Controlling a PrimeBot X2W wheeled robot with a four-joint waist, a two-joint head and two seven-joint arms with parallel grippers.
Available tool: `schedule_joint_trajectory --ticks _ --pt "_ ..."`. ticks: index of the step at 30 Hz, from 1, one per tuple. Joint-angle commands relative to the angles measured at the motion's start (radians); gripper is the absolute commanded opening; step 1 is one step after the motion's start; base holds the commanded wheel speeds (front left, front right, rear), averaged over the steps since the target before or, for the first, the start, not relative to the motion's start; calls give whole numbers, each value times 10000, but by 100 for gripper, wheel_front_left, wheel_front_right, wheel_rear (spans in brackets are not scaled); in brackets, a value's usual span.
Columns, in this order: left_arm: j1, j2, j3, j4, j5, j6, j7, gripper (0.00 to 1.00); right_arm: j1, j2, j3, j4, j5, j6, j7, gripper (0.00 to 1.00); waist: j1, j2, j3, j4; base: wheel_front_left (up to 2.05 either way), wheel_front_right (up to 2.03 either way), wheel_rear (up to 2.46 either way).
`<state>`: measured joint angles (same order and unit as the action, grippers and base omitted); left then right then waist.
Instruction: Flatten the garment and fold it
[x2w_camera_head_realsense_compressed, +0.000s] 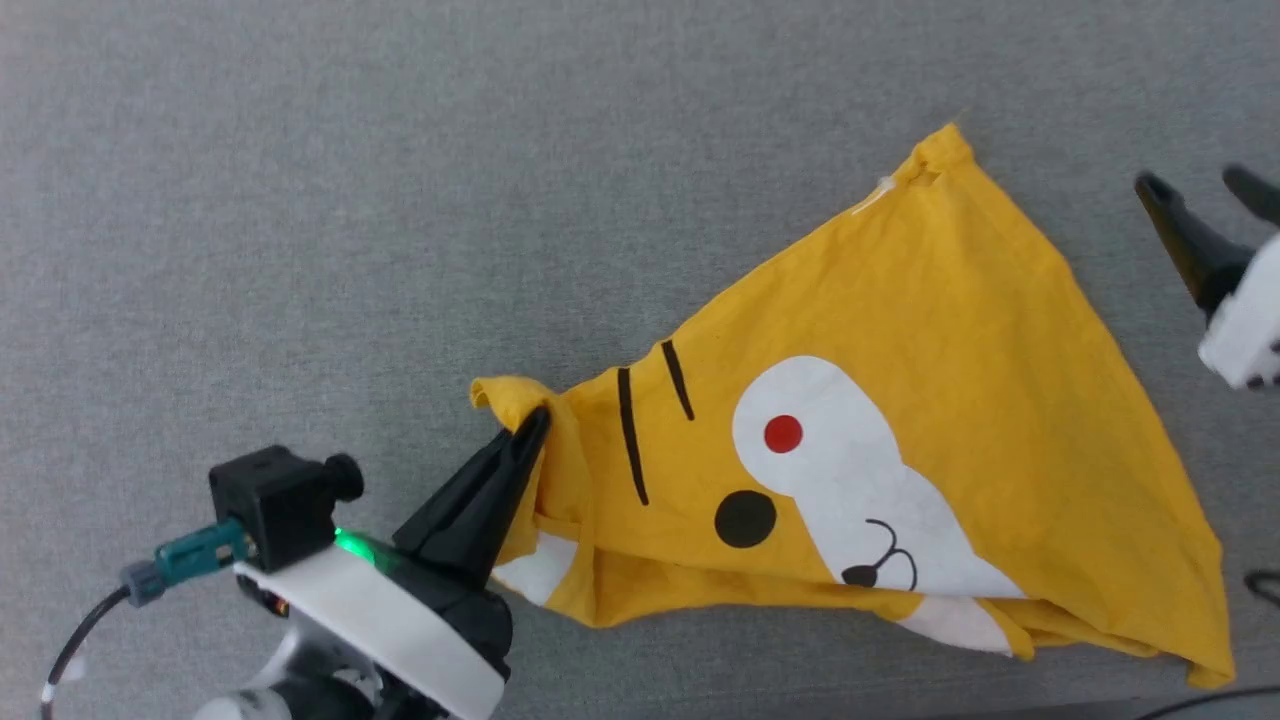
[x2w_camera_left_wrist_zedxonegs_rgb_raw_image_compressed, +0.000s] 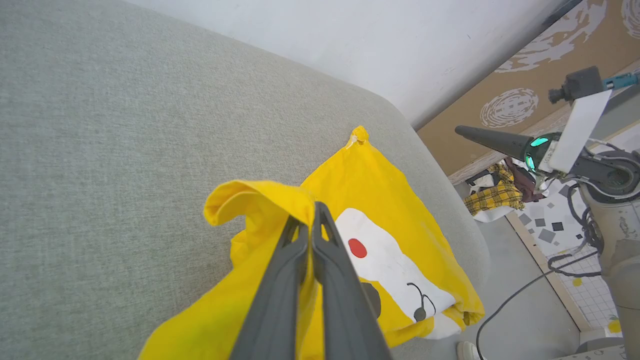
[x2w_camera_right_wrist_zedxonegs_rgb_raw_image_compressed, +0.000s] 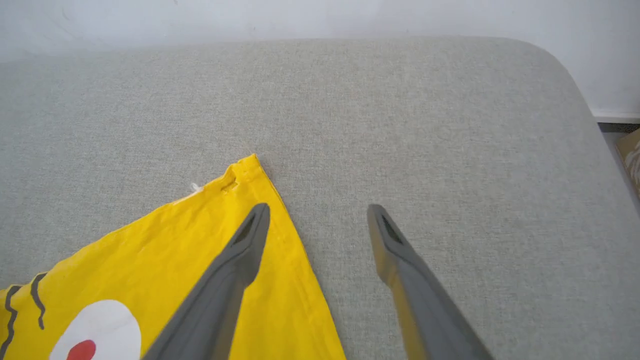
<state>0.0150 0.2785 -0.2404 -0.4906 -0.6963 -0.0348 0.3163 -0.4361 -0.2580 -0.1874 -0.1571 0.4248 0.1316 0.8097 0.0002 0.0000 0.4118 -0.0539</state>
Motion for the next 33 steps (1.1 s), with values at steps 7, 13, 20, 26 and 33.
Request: schedule_joint_trajectory --ticks 7,13,20,26,33 --pt "-978 -152 -431 163 188 -295 -24 0 -2282 -159 1157 2021 -747 -9 289 100 -2 0 1218 920 0 0 0" --pt "-1386 -266 -735 386 207 -425 -35 0 -2899 -430 1806 3055 -911 -9 963 100 -2 0 1524 1364 0 0 0" --pt "-1496 -314 -799 619 129 -492 -173 0 -2973 -638 2038 3642 -922 -9 1289 74 -2 0 1609 1713 0 0 0" --pt "-1460 -327 -757 729 31 -502 -289 0 -2918 -711 2260 3806 -708 -9 1507 0 -2 0 1475 1776 0 0 0" --pt "-1546 -345 -319 804 12 -405 -732 0 -2837 -730 2353 3597 -426 -9 634 0 -2 0 805 1496 0 0 0"
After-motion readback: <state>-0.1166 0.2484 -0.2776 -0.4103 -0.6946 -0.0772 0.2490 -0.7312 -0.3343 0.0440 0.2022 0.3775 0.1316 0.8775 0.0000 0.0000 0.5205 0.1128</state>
